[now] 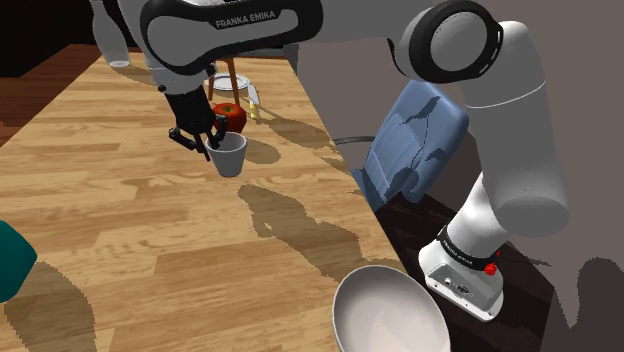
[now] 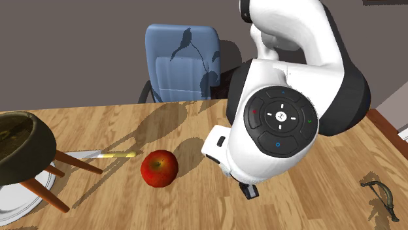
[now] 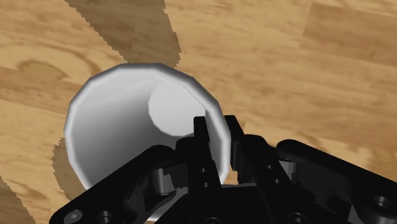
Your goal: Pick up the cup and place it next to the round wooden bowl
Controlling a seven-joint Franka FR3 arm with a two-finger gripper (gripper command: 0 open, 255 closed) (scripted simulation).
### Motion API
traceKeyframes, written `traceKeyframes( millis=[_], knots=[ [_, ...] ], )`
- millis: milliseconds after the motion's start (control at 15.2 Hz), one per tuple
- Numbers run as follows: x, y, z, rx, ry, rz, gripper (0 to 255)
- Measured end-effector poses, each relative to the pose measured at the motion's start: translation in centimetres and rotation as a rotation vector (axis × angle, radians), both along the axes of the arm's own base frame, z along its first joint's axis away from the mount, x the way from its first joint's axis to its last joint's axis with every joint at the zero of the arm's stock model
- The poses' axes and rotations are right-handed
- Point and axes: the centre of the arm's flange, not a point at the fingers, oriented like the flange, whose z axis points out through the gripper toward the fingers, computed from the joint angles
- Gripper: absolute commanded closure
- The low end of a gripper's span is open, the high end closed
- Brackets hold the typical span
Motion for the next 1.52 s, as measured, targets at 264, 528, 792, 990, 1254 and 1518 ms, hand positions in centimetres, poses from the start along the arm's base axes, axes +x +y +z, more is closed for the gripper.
traceKeyframes(
  millis=[264, 528, 792, 990, 1254, 1518],
  knots=[
    [0.0, -0.1, 2.0, 0.000, 0.000, 0.000, 255],
    [0.0, 0.1, 4.2, 0.000, 0.000, 0.000, 255],
    [-0.1, 0.1, 6.2, 0.000, 0.000, 0.000, 255],
    [0.0, -0.1, 7.9, 0.000, 0.000, 0.000, 255],
    [-0.1, 0.0, 10.1, 0.000, 0.000, 0.000, 255],
    [0.0, 0.0, 12.1, 0.000, 0.000, 0.000, 255]
  ],
)
